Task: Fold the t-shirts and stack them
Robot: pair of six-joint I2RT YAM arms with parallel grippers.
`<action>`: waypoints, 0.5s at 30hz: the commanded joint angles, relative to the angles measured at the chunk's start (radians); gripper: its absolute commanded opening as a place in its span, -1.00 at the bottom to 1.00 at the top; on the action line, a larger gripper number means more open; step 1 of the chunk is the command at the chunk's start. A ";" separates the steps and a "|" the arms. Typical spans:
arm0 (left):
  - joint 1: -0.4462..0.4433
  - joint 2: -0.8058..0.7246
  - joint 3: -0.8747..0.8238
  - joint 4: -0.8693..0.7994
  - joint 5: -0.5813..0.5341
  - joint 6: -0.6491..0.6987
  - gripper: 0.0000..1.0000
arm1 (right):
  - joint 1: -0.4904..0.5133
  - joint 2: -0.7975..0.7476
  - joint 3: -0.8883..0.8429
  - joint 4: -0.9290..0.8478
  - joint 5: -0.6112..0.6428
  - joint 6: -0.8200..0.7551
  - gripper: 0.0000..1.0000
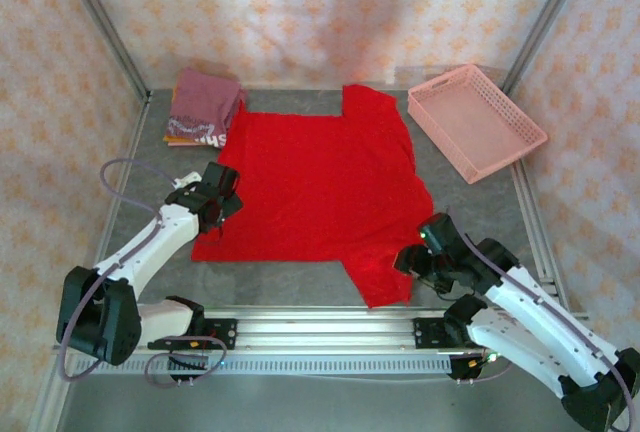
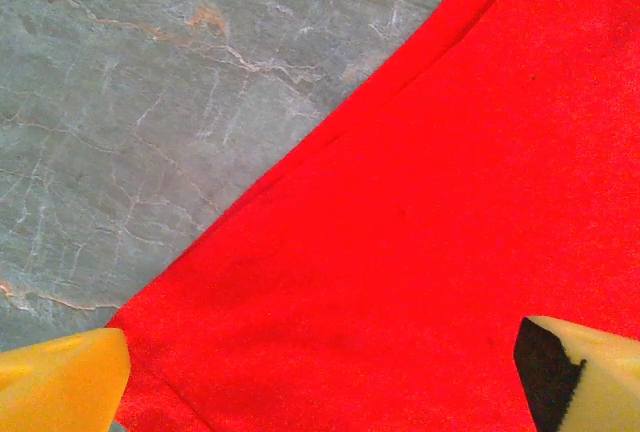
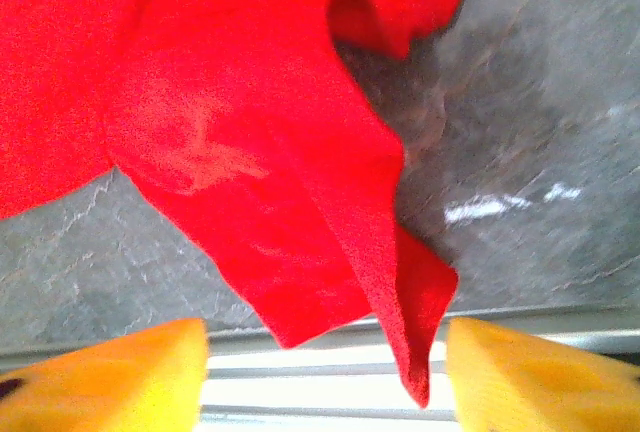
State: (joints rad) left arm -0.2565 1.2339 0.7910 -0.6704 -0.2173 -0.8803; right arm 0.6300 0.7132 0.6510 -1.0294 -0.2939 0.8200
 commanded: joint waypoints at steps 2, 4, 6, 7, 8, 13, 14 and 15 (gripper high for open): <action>-0.039 0.065 0.064 0.073 0.020 0.052 1.00 | -0.069 0.126 0.079 0.073 0.130 -0.128 0.42; -0.054 0.111 0.095 0.112 0.038 0.067 1.00 | -0.117 0.210 0.087 0.164 0.167 -0.178 0.39; -0.056 0.176 0.125 0.154 0.056 0.072 0.98 | -0.176 0.294 0.079 0.313 0.187 -0.236 0.29; -0.056 0.207 0.142 0.163 0.056 0.074 0.94 | -0.214 0.344 0.080 0.379 0.174 -0.254 0.22; -0.057 0.241 0.164 0.168 0.051 0.078 0.90 | -0.258 0.403 0.087 0.451 0.156 -0.274 0.13; -0.049 0.405 0.272 0.183 0.038 0.086 0.60 | -0.378 0.717 0.202 0.655 0.121 -0.338 -0.25; -0.046 0.435 0.292 0.177 0.036 0.081 0.54 | -0.386 0.767 0.229 0.669 0.119 -0.353 -0.30; -0.046 0.455 0.300 0.183 0.031 0.075 0.51 | -0.390 0.807 0.246 0.685 0.119 -0.364 -0.31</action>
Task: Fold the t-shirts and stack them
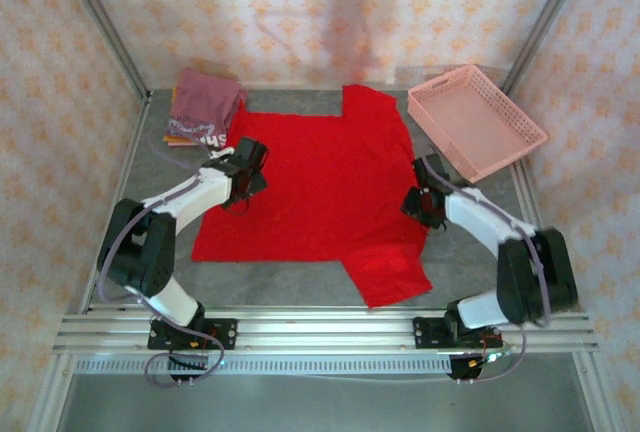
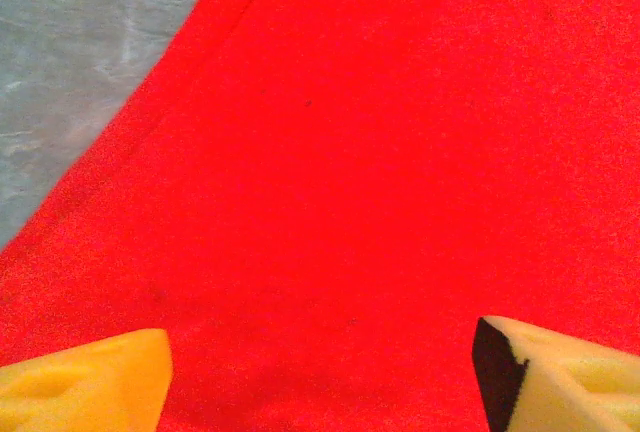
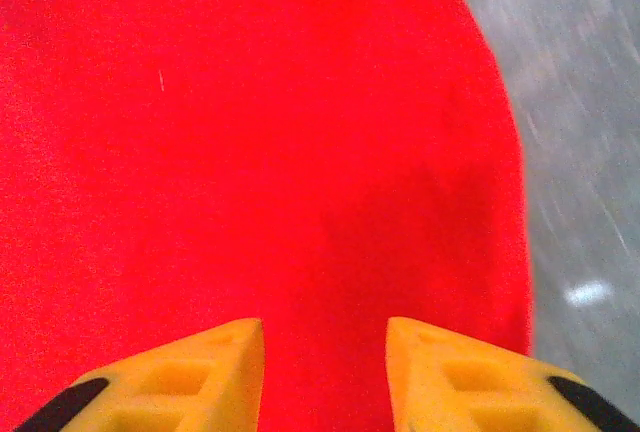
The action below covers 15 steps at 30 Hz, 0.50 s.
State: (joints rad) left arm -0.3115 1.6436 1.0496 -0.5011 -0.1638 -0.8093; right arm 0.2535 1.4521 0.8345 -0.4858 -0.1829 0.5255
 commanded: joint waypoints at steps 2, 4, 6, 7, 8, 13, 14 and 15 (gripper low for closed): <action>0.016 0.092 0.056 0.031 -0.036 -0.014 0.44 | -0.032 0.158 0.103 0.167 -0.008 -0.083 -0.34; 0.026 0.150 0.094 0.024 -0.034 -0.021 0.41 | -0.051 0.230 0.137 0.180 -0.036 -0.090 -0.35; 0.030 0.219 0.146 0.006 -0.014 -0.022 0.40 | -0.073 0.288 0.170 0.182 -0.048 -0.095 -0.41; 0.031 0.255 0.170 -0.007 -0.002 -0.026 0.40 | -0.084 0.311 0.180 0.185 -0.053 -0.097 -0.41; 0.032 0.291 0.190 -0.011 0.010 -0.029 0.39 | -0.095 0.331 0.190 0.188 -0.055 -0.098 -0.42; 0.032 0.383 0.257 -0.031 0.034 -0.044 0.37 | -0.145 0.417 0.257 0.156 -0.075 -0.123 -0.42; 0.032 0.403 0.279 -0.044 0.041 -0.041 0.37 | -0.156 0.434 0.275 0.144 -0.077 -0.135 -0.41; 0.032 0.420 0.297 -0.051 0.048 -0.040 0.37 | -0.164 0.443 0.288 0.137 -0.072 -0.138 -0.41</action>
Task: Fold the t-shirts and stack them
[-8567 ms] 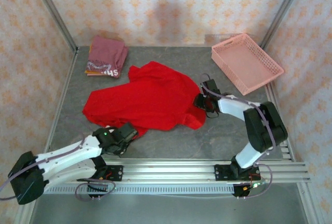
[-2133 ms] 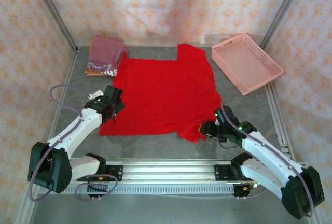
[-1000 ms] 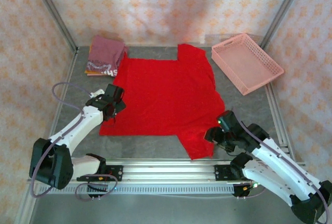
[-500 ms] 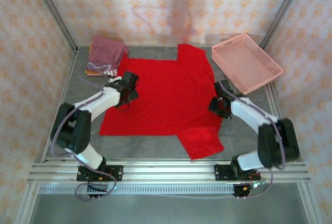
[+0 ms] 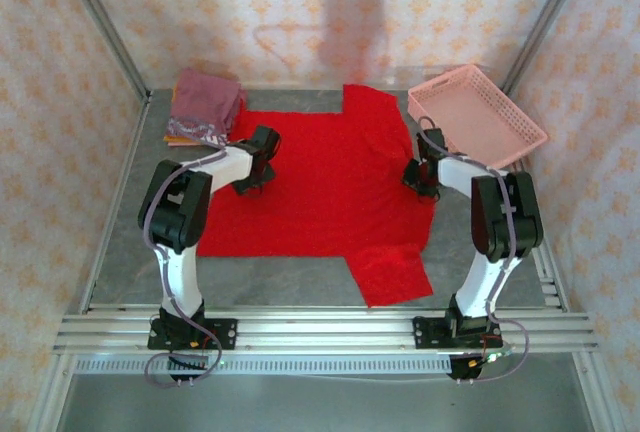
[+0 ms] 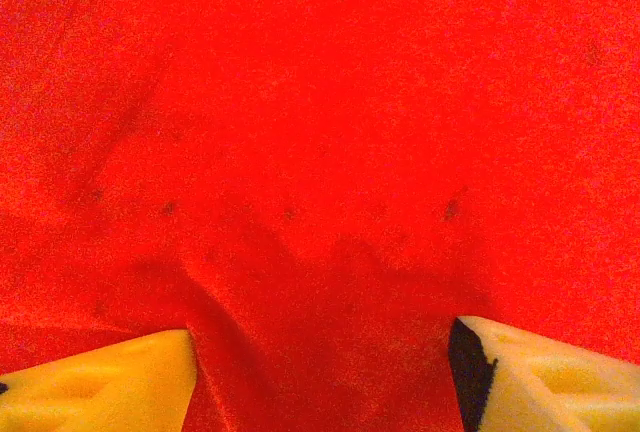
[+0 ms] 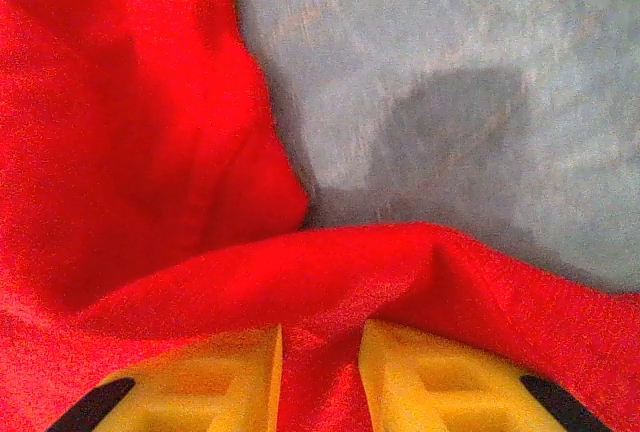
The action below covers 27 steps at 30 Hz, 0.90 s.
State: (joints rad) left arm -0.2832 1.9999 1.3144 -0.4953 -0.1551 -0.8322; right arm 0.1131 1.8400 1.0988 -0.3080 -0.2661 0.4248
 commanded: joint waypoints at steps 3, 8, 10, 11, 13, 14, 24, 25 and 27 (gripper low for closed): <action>0.004 0.117 0.098 -0.083 0.053 -0.015 0.37 | -0.052 0.085 0.071 -0.072 0.011 -0.043 -0.42; 0.004 0.202 0.217 -0.127 0.086 -0.009 0.37 | -0.082 0.137 0.137 -0.094 0.000 -0.058 -0.40; 0.001 0.224 0.256 -0.143 0.098 -0.007 0.37 | -0.087 0.152 0.161 -0.104 -0.007 -0.064 -0.40; 0.000 0.225 0.262 -0.144 0.098 -0.008 0.37 | -0.087 0.154 0.168 -0.108 -0.013 -0.069 -0.39; -0.001 0.209 0.253 -0.138 0.097 -0.010 0.38 | -0.087 0.135 0.171 -0.103 -0.042 -0.078 -0.34; -0.002 0.193 0.243 -0.134 0.095 -0.009 0.39 | -0.087 0.111 0.164 -0.096 -0.055 -0.080 -0.31; -0.014 -0.146 0.105 -0.156 0.015 0.019 0.74 | -0.016 -0.310 -0.039 -0.107 -0.014 -0.118 0.11; -0.016 -0.192 0.077 -0.161 0.002 0.015 0.77 | -0.001 -0.357 -0.067 -0.122 -0.002 -0.115 0.13; -0.016 -0.291 0.001 -0.156 -0.024 -0.005 0.79 | 0.025 -0.445 -0.132 -0.145 0.000 -0.104 0.15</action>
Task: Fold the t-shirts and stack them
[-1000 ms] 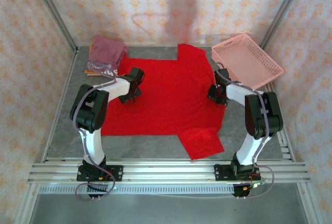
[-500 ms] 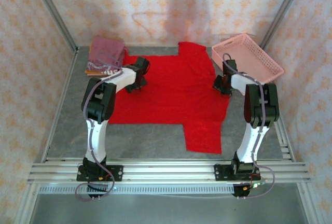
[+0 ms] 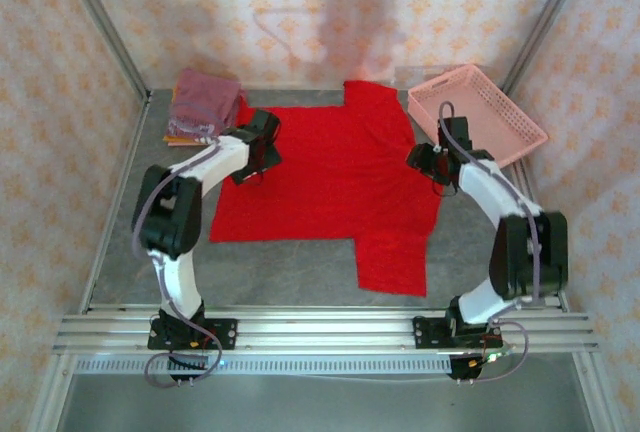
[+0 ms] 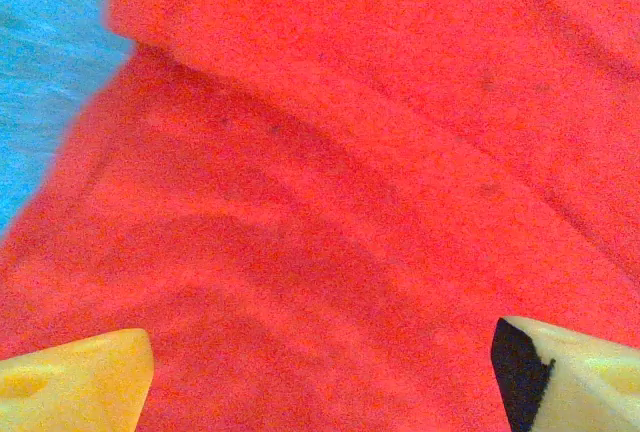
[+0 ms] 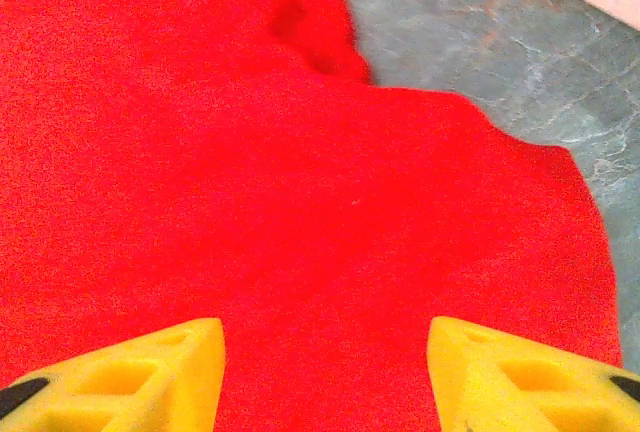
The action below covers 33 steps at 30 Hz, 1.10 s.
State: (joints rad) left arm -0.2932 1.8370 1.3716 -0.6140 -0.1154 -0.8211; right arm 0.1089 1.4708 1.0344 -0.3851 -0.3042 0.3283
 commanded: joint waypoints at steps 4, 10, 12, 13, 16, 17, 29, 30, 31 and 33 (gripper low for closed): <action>-0.004 -0.353 -0.267 -0.022 -0.112 -0.079 0.79 | 0.077 -0.253 -0.166 -0.158 0.000 -0.006 0.19; 0.016 -0.639 -0.522 -0.024 -0.136 -0.183 0.67 | 0.183 -0.427 -0.161 -0.447 -0.005 -0.106 0.24; 0.038 -0.687 -0.578 -0.021 -0.128 -0.209 0.59 | 0.210 -0.455 -0.158 -0.500 -0.004 -0.108 0.24; 0.058 -0.698 -0.602 -0.022 -0.115 -0.224 0.55 | 0.223 -0.468 -0.161 -0.513 -0.004 -0.101 0.24; 0.107 -0.691 -0.652 -0.008 -0.076 -0.264 0.41 | 0.243 -0.490 -0.182 -0.509 -0.018 -0.077 0.24; 0.115 -0.682 -0.663 -0.003 -0.070 -0.280 0.38 | 0.247 -0.491 -0.187 -0.502 -0.019 -0.068 0.24; 0.136 -0.577 -0.730 0.059 0.004 -0.418 0.11 | 0.259 -0.486 -0.235 -0.429 -0.041 -0.013 0.24; 0.135 -0.562 -0.732 0.067 0.008 -0.422 0.08 | 0.260 -0.486 -0.236 -0.429 -0.041 -0.012 0.24; 0.135 -0.549 -0.733 0.076 0.013 -0.425 0.06 | 0.259 -0.486 -0.236 -0.430 -0.042 -0.011 0.24; 0.135 -0.518 -0.735 0.097 0.029 -0.432 0.02 | 0.260 -0.486 -0.237 -0.431 -0.042 -0.010 0.24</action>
State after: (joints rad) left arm -0.1673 1.2892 0.6495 -0.5556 -0.0998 -1.2144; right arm 0.3595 0.9901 0.8074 -0.8230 -0.3439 0.3035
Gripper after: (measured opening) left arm 0.514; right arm 0.622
